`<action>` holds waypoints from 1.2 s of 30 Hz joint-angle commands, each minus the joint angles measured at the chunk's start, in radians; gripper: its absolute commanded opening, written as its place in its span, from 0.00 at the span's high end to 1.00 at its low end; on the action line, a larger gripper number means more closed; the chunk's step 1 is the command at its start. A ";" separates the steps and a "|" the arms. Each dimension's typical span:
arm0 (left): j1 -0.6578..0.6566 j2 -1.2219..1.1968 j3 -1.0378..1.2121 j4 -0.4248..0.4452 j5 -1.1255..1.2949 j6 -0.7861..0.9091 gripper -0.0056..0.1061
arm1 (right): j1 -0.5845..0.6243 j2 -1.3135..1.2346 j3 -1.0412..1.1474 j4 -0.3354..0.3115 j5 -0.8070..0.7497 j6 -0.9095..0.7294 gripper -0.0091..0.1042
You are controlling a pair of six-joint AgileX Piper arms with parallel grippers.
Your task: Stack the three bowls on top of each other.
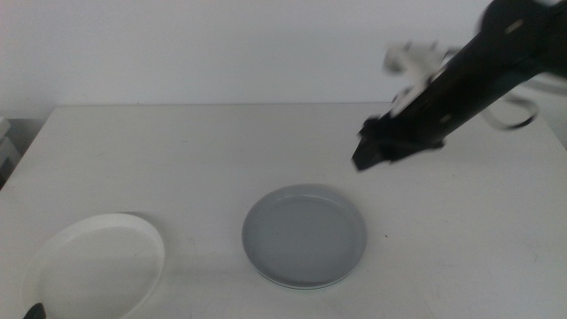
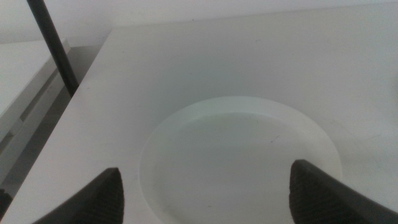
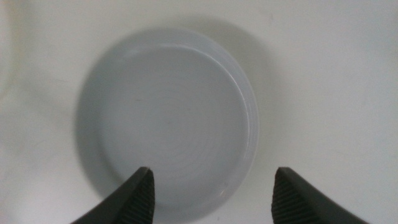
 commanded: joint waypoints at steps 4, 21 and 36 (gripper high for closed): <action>-0.002 -0.013 -0.005 0.002 -0.072 -0.011 0.16 | -0.017 -0.245 0.048 0.019 0.037 -0.075 0.49; -0.002 -0.013 -0.005 0.002 -0.072 -0.011 0.16 | -0.017 -0.905 0.508 0.016 0.034 -0.045 0.49; -0.002 -0.013 -0.005 0.002 -0.072 -0.011 0.16 | -0.017 -1.032 0.524 0.019 -0.017 -0.039 0.49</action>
